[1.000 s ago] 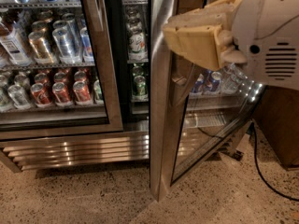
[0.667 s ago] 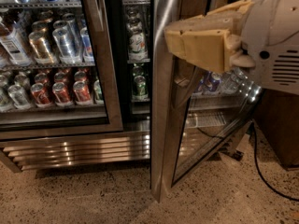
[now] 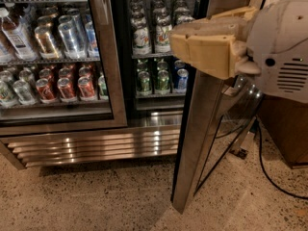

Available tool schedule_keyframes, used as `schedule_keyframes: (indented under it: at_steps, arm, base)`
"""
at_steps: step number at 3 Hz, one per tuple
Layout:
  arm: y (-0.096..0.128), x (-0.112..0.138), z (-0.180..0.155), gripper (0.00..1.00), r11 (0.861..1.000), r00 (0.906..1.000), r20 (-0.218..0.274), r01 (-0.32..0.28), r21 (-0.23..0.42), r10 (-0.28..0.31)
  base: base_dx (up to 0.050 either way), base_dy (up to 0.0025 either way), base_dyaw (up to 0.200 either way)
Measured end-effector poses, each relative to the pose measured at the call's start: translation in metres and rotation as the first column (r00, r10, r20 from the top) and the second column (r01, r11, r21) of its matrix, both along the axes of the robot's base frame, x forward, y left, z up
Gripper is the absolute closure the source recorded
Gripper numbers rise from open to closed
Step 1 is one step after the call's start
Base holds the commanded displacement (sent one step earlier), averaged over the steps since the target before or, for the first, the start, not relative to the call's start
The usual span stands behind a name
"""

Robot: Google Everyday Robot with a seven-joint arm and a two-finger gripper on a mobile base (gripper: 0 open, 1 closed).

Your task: Open right fridge door

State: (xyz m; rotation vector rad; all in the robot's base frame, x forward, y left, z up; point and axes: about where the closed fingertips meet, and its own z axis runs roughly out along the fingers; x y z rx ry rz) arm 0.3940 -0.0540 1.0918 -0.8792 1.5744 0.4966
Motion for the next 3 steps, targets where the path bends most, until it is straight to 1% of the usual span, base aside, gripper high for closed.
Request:
schedule_keyframes:
  at_steps: [1, 2, 3]
  arm:
    - [0.0, 0.0, 0.0, 1.0, 1.0, 1.0, 0.0, 0.0, 0.0, 0.0]
    - [0.0001, -0.0001, 0.0001, 1.0, 1.0, 1.0, 0.0, 0.0, 0.0, 0.0]
    - [0.0002, -0.0001, 0.0002, 1.0, 1.0, 1.0, 0.0, 0.0, 0.0, 0.0]
  base:
    - [-0.05, 0.00001, 0.0]
    - [0.0, -0.00002, -0.2]
    - [0.0, 0.0, 0.0]
